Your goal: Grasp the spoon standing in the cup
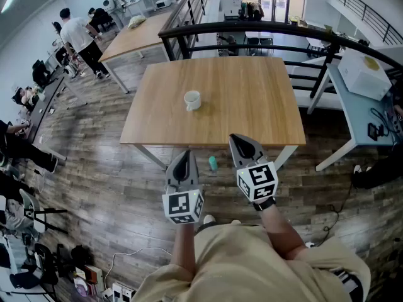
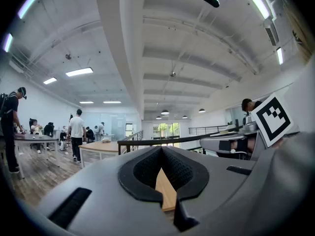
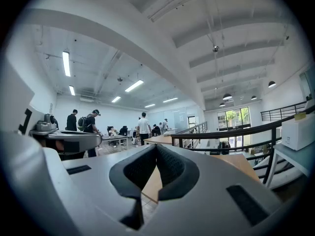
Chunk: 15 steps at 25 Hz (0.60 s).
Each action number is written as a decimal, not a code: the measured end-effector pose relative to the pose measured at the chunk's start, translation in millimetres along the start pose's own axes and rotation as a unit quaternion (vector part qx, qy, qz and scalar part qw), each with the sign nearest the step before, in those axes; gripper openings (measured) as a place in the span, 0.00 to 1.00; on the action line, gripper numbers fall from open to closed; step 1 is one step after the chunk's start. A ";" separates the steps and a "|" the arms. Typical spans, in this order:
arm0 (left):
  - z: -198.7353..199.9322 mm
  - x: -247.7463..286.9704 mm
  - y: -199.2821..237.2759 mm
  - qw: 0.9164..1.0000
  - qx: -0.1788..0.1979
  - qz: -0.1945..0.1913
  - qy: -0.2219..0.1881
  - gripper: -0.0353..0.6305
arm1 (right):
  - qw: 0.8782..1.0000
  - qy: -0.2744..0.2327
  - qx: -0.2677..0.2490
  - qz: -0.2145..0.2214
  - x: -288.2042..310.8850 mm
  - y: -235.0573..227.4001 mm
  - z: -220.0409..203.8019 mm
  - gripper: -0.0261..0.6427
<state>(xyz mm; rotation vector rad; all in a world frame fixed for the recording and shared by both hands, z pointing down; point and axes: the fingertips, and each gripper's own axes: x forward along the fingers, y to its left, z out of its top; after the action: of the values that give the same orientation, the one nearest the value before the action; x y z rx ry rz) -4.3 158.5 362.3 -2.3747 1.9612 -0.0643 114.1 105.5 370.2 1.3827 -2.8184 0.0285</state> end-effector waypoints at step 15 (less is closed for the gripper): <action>-10.9 -2.8 -2.3 1.000 0.002 -0.007 0.010 0.06 | 1.000 0.000 0.026 0.011 3.8 10.3 -15.0 0.06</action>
<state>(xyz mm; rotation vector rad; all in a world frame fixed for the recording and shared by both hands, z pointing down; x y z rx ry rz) -3.3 161.4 373.4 -2.3939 1.9521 -0.0941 103.5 109.1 385.1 1.3610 -2.8522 0.1043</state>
